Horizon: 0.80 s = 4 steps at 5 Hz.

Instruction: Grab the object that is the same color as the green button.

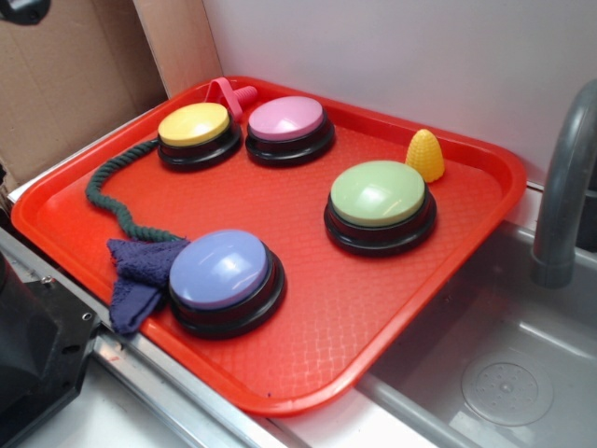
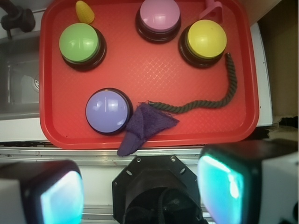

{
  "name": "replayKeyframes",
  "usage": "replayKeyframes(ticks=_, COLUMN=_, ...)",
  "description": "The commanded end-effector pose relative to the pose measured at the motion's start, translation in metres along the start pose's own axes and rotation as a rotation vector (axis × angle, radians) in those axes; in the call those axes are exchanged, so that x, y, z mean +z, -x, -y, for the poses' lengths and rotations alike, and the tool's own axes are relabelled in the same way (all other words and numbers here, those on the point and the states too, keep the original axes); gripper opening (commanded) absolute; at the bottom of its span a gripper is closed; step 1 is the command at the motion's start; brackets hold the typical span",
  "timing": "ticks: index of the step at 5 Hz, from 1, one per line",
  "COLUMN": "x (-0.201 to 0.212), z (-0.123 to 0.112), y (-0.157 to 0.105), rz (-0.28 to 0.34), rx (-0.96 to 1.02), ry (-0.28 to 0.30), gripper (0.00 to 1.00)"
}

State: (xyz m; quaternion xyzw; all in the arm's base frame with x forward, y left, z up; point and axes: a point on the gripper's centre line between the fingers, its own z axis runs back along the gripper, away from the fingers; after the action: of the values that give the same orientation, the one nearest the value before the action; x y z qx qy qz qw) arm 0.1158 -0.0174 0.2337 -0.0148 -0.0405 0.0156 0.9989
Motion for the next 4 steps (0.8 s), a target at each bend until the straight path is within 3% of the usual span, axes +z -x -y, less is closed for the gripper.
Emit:
replayKeyframes(ticks=1, x=0.000, z=0.000, y=0.000, rz=0.000, rx=0.000, ry=0.000, gripper=1.00)
replayKeyframes(ticks=2, x=-0.020, z=-0.008, y=-0.008, rz=0.033, rx=0.226, ry=0.038, gripper=1.00)
replayKeyframes(ticks=4, x=-0.076, z=-0.037, y=-0.015, rz=0.102, rx=0.622, ry=-0.030, gripper=1.00)
